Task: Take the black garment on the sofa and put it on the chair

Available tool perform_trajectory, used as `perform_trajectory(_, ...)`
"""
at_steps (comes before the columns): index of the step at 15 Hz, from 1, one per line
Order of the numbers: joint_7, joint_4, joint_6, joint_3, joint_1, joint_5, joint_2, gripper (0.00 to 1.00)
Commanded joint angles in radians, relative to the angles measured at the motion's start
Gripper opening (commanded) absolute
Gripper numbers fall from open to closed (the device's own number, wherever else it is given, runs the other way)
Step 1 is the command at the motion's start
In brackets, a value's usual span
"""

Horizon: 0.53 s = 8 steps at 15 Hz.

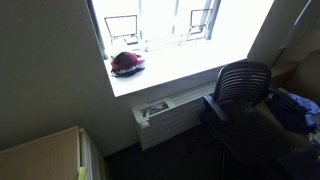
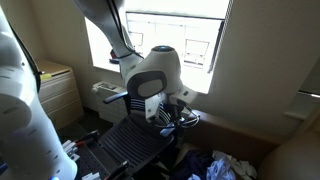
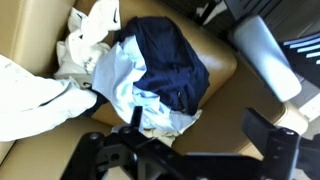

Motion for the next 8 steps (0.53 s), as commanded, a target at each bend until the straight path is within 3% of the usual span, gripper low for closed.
perform_trajectory(1, 0.029, 0.145, 0.206, 0.042, -0.005, 0.198, 0.234, 1.00)
perform_trajectory(2, 0.082, 0.187, 0.163, -0.053, 0.024, 0.140, 0.293, 1.00)
perform_trajectory(3, 0.075, 0.238, 0.084, -0.089, 0.051, 0.143, 0.351, 1.00)
perform_trajectory(4, 0.047, 0.128, 0.135, -0.026, 0.020, 0.145, 0.211, 1.00)
perform_trajectory(6, 0.022, 0.166, 0.136, -0.036, 0.024, 0.178, 0.273, 1.00)
perform_trajectory(8, 0.023, 0.160, 0.136, -0.029, 0.028, 0.178, 0.257, 1.00)
